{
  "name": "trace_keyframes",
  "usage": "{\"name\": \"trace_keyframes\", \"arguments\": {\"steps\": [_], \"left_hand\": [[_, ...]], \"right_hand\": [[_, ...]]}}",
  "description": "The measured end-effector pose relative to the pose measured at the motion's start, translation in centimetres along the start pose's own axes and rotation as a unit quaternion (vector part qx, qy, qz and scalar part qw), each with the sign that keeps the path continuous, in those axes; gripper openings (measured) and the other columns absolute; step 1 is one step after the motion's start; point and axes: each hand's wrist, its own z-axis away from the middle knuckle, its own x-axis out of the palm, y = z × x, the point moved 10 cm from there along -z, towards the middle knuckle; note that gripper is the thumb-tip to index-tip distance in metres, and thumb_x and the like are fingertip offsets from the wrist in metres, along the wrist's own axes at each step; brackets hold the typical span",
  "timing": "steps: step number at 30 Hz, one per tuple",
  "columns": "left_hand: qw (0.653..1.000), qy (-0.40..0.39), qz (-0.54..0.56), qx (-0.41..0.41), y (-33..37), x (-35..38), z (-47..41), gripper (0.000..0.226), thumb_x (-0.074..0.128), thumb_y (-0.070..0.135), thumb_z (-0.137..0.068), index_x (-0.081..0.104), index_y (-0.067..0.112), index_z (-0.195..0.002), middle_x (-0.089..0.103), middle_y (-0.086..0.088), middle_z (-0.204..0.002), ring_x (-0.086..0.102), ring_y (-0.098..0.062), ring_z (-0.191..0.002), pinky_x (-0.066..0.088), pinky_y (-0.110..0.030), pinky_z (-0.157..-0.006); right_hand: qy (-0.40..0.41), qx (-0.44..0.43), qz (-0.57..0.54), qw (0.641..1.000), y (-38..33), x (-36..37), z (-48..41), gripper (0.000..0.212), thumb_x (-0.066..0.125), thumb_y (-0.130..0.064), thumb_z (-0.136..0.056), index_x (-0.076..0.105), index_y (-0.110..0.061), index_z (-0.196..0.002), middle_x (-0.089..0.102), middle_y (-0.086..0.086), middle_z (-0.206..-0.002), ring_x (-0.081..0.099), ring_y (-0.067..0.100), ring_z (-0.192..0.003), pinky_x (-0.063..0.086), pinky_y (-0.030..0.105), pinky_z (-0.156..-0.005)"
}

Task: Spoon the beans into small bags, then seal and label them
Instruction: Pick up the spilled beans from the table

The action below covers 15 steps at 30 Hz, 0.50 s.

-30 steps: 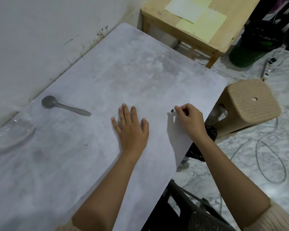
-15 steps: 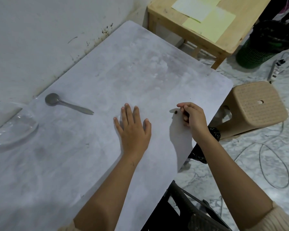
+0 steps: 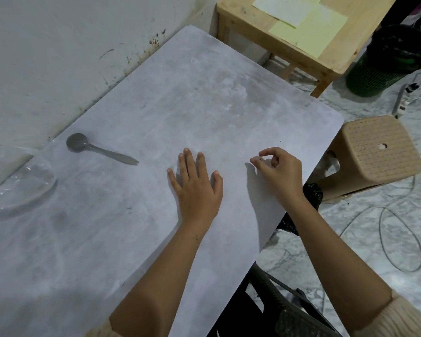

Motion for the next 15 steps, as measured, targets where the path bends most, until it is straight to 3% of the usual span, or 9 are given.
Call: {"name": "trace_keyframes", "arguments": {"steps": [3, 10, 15], "left_hand": [[1.000, 0.000, -0.001, -0.001, 0.00, 0.09, -0.02, 0.059, 0.027, 0.042, -0.095, 0.033, 0.012, -0.145, 0.022, -0.015, -0.155, 0.016, -0.027, -0.145, 0.012, -0.054, -0.114], [1.000, -0.004, -0.003, 0.002, -0.05, 0.33, -0.01, 0.058, 0.029, 0.042, -0.095, 0.033, 0.012, -0.145, 0.023, -0.015, -0.154, 0.016, -0.028, -0.144, 0.012, -0.055, -0.114], [1.000, -0.006, 0.006, 0.003, -0.07, 0.41, 0.00, 0.058, 0.032, 0.041, -0.096, 0.032, 0.012, -0.145, 0.022, -0.015, -0.155, 0.015, -0.027, -0.145, 0.011, -0.054, -0.114]], "right_hand": [[0.002, 0.003, 0.043, 0.999, 0.26, 0.05, -0.16, 0.024, 0.072, -0.038, -0.076, 0.068, -0.026, -0.095, 0.038, -0.013, -0.060, 0.041, 0.003, -0.057, 0.029, 0.022, -0.052], [0.007, 0.011, 0.051, 0.999, 0.68, -0.12, -0.65, 0.023, 0.074, -0.040, -0.074, 0.069, -0.022, -0.087, 0.039, -0.012, -0.059, 0.041, 0.004, -0.056, 0.027, 0.023, -0.050], [-0.001, 0.002, 0.084, 0.996, 0.71, -0.10, -0.43, 0.022, 0.068, -0.041, -0.081, 0.068, -0.021, -0.089, 0.052, -0.010, -0.066, 0.050, 0.007, -0.065, 0.036, 0.026, -0.053]]}}
